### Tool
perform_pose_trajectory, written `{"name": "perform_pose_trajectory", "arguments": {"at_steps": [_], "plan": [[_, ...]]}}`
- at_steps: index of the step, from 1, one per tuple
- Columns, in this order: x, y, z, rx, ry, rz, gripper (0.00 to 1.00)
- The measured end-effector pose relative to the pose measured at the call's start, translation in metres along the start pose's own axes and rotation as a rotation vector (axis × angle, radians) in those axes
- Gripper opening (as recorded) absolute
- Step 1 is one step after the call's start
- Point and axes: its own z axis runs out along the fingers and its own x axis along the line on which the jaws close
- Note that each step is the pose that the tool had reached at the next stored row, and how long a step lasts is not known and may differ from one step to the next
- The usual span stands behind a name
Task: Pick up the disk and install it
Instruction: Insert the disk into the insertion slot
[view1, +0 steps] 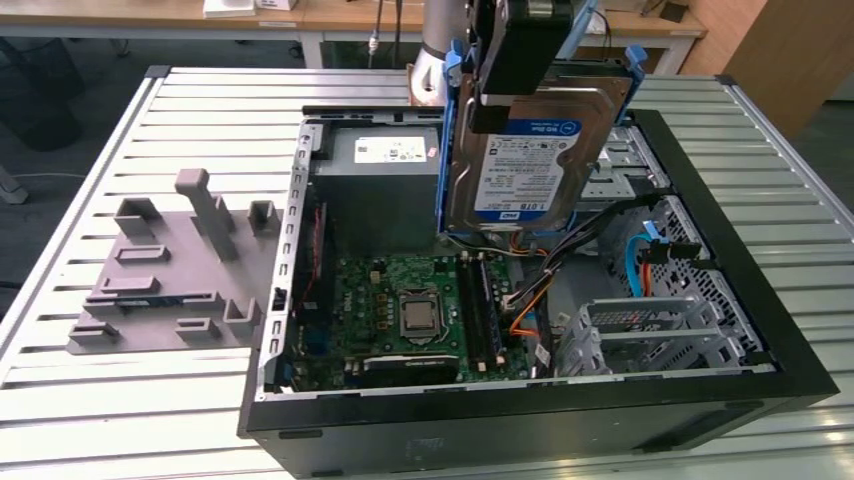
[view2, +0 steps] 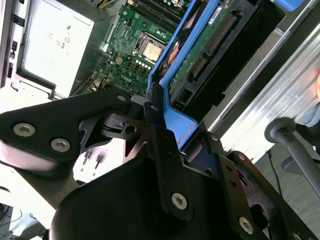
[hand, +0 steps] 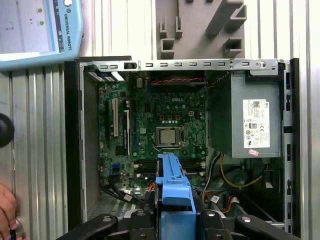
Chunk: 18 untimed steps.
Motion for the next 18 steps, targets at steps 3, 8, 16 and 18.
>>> {"name": "perform_pose_trajectory", "arguments": {"at_steps": [3,8,16,18], "plan": [[0.0046,-0.0002,0.0002,0.0000,0.0000,0.000,0.36],[0.0176,-0.0007,0.0008,0.0000,0.0000,0.000,0.36],[0.0341,-0.0076,0.0022,-0.0023,0.0000,0.000,0.36],[0.0357,-0.0109,0.0026,-0.0033,0.0000,0.000,0.36]]}}
